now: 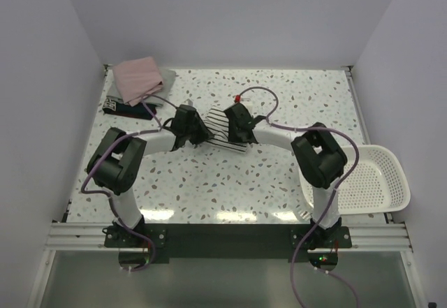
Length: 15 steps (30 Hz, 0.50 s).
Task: Fold and stack the tank tops
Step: Fold the tank top
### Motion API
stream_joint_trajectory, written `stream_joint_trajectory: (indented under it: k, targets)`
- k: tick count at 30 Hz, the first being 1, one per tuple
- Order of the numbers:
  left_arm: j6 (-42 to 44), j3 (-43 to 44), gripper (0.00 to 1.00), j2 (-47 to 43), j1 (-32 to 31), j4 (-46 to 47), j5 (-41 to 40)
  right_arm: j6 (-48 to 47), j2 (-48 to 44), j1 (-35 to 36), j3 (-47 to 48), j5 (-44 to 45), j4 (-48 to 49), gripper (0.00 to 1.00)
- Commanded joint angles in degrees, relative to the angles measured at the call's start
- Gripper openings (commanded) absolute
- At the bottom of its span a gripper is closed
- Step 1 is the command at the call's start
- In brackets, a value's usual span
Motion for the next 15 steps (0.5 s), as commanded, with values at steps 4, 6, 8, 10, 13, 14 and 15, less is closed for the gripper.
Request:
stream_joint_trajectory:
  k: [4, 6, 8, 10, 13, 14, 15]
  targets:
    - [5.10, 6.70, 0.29, -0.10, 4.49, -6.54, -0.13, 17.72, -11.58, 10.55, -13.32, -5.67, 3.32, 0.49]
    - [7.38, 9.41, 0.30, 0.51, 6.16, -7.50, 2.16, 24.21, -13.96, 13.04, -15.44, -5.57, 6.30, 0.51]
    - [9.92, 11.45, 0.31, 0.87, 7.56, -10.12, 4.62, 27.48, -18.08, 14.36, -18.16, -4.10, 8.51, 0.54]
    - [11.25, 12.77, 0.31, -0.70, 8.18, -12.16, 5.68, 29.17, -20.99, 14.37, -19.22, -1.29, 8.43, 0.56]
    - [12.75, 11.38, 0.31, -5.08, 8.45, -14.36, 4.46, 26.89, -26.35, 13.76, -19.67, 4.35, 6.41, 0.59]
    - [12.49, 10.15, 0.31, -6.41, 8.45, -14.54, 4.37, 25.93, -28.10, 13.49, -19.23, 4.62, 5.62, 0.59]
    - [11.97, 6.83, 0.30, -7.82, 8.45, -13.58, 4.89, 24.35, -28.64, 12.96, -18.79, 5.23, 4.74, 0.59]
